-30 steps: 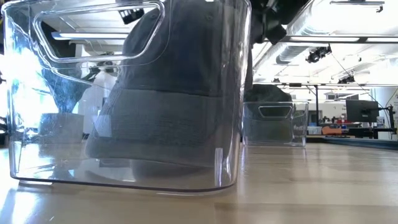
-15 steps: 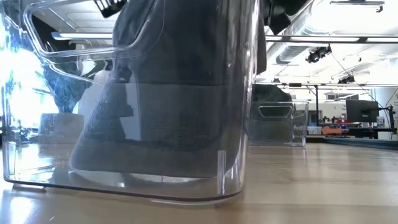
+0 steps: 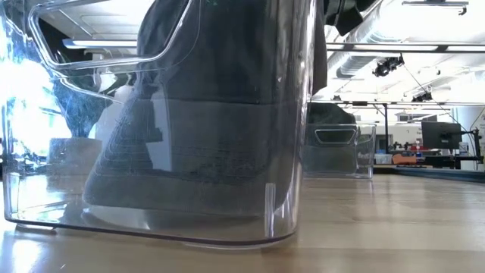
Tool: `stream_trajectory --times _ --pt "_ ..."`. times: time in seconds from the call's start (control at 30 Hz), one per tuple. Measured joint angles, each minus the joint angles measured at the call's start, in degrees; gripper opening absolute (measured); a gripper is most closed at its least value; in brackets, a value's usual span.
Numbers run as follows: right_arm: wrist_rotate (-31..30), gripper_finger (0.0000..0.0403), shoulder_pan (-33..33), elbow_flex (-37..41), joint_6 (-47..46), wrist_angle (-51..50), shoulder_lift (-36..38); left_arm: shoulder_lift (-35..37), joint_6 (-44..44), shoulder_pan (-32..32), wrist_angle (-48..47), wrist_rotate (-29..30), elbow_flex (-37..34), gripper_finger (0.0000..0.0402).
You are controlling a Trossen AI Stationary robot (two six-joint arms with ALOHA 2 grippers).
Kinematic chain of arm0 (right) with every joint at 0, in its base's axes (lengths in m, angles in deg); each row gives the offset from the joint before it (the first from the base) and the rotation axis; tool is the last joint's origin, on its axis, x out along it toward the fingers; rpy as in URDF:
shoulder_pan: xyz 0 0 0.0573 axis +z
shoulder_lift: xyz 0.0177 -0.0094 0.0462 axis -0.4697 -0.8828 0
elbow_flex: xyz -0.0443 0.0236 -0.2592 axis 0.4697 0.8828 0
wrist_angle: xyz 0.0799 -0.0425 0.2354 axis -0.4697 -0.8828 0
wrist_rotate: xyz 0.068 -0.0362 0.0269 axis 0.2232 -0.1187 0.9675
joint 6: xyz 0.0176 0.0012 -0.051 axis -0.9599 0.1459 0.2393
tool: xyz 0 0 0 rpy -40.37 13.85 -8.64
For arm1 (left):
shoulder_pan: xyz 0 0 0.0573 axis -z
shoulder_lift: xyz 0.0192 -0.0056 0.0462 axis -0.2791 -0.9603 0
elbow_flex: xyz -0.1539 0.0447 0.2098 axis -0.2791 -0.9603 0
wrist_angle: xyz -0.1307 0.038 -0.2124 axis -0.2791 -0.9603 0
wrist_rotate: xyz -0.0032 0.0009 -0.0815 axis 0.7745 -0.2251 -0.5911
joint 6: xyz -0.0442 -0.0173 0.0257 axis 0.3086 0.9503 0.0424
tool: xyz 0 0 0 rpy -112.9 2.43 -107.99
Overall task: Pick & Place hat
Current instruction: Put the gray cap into the bottom transparent bin
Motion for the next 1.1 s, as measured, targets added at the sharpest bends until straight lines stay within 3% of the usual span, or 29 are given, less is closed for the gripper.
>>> stream_trajectory --times 0.27,0.53,0.63,0.73,0.9,1.1 --pt "3.18 0.0001 2.14 0.0 -0.19 3.09 0.0 -12.51 9.7 1.54 0.42 8.91 0.07 0.016" --pt "6.1 0.0002 4.16 0.0 -0.12 7.99 -0.07 -13.68 6.63 1.54 0.24 19.64 3.2 0.016" --pt "1.68 0.0002 4.14 0.0 -2.37 6.79 -0.08 -13.67 4.73 1.52 -0.46 20.03 4.31 0.016" --pt "-2.17 0.0002 4.06 0.0 -4.7 7.12 -0.09 -13.69 4.91 1.52 -3.69 18.23 6.56 0.016" --pt "1.03 0.0002 5.68 0.0 -6.53 9.51 -0.09 -13.69 4.62 1.56 -15.47 18.04 14.28 0.0151" --pt "-0.47 0.0001 8.98 0.0 -6.43 13.44 -0.09 -13.62 1.32 1.16 -27.11 25.34 25.0 0.013"
